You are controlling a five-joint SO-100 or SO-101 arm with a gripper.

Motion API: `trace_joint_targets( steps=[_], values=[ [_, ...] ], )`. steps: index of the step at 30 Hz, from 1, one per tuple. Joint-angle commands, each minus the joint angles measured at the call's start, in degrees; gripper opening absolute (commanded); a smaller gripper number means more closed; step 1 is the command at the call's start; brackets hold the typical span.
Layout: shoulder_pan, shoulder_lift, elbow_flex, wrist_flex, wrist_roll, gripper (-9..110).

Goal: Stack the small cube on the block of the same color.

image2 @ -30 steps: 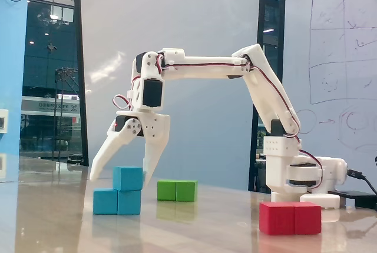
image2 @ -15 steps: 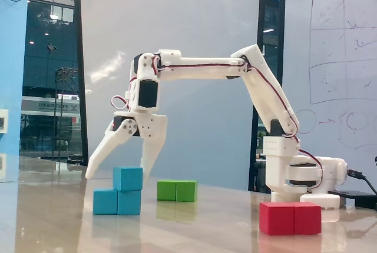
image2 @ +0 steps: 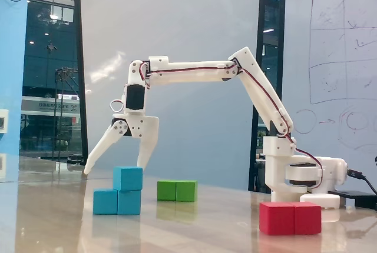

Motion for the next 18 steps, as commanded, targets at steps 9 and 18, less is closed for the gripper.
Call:
trace_joint_targets(
  steps=[9,18],
  values=[
    [-1.49,24.87,13.80,1.14,0.79,36],
    [-12.04,56.43,45.00,-0.09,0.88,12]
  ],
)
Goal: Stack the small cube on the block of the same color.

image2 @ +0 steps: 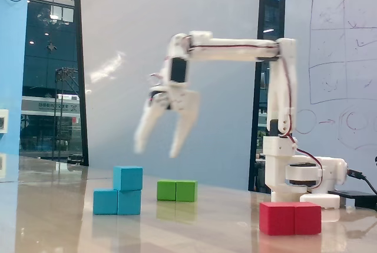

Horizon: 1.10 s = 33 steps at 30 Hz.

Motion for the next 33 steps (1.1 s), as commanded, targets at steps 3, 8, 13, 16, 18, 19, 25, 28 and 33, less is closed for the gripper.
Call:
trace_joint_targets(
  steps=[3,8,13,16,18,19,25,28,33],
  values=[
    [-11.25,27.60,18.11,-2.46,0.44,4],
    [-18.02,42.10,33.57,-10.63,0.44,0],
    [-22.15,54.67,49.22,-18.72,0.26,1],
    [-24.26,61.26,57.39,-20.74,0.26,1],
    [-25.40,65.04,62.40,-21.80,0.26,1],
    [-25.75,67.06,64.51,-22.24,0.26,1],
    [-26.02,79.45,73.04,-21.36,0.18,1],
    [-26.37,83.58,73.56,-18.72,0.18,1],
    [-26.28,90.26,74.79,-14.94,0.26,1]
  ],
)
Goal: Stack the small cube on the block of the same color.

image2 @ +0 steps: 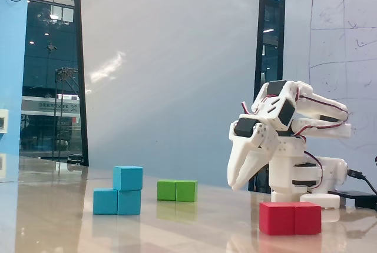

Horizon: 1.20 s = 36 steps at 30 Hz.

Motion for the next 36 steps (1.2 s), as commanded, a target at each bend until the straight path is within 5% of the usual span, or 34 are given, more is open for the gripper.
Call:
trace_joint_targets(
  steps=[1,36],
  values=[
    [-0.35,6.24,0.35,2.81,0.09,1],
    [-0.26,14.50,1.41,7.91,0.00,1]
  ],
)
